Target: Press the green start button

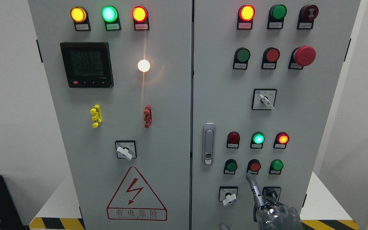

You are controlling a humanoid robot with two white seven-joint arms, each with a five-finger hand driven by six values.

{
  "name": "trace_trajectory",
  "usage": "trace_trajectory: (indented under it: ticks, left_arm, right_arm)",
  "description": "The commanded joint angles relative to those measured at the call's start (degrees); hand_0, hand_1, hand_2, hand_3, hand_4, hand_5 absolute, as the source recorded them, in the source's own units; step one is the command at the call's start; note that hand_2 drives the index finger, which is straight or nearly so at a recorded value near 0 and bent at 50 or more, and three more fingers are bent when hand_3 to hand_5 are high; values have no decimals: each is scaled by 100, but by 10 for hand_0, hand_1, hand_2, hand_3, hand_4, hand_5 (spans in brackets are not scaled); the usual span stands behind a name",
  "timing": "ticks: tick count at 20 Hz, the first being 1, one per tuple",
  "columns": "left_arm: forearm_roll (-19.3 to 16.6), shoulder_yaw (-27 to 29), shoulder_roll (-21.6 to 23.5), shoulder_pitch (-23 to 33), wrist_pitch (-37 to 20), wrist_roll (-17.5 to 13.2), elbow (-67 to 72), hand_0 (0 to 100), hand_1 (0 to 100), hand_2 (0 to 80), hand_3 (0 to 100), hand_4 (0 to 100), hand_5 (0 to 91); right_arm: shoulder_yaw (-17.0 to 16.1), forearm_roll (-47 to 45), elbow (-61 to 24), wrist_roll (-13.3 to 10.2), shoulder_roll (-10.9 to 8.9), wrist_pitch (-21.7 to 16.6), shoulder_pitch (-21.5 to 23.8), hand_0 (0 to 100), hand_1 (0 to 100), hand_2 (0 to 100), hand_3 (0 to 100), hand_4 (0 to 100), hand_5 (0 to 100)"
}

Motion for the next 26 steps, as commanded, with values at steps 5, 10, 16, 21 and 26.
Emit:
trace_trajectory:
  ticks: [5, 10, 16, 21, 26]
  left_arm:
    - [0, 0, 0, 0, -3, 4, -158, 120, 556, 0, 0, 0, 0]
    - [0, 0, 0, 0, -3, -4, -158, 120, 556, 0, 0, 0, 0]
    - [0, 0, 0, 0, -3, -4, -158, 120, 556, 0, 0, 0, 0]
    - [0, 0, 0, 0, -3, -4, -158, 120, 556, 0, 0, 0, 0]
    - [0, 0, 0, 0, -3, -4, -158, 120, 556, 0, 0, 0, 0]
  right_arm:
    - [-43, 197, 825, -12, -6, 13, -419, 44, 250, 0, 906, 878, 1000]
    - [-52, 224, 1053, -12, 3, 21, -560, 51, 249, 0, 909, 879, 1000]
    - [-52, 224, 1326, -12, 3, 39, -735, 58, 249, 0, 910, 877, 1000]
    - [-43, 232, 1466, -3, 3, 83, -850, 63, 248, 0, 911, 878, 1000]
    - [-35, 232, 1581, 14, 12, 83, -981, 67, 248, 0, 911, 879, 1000]
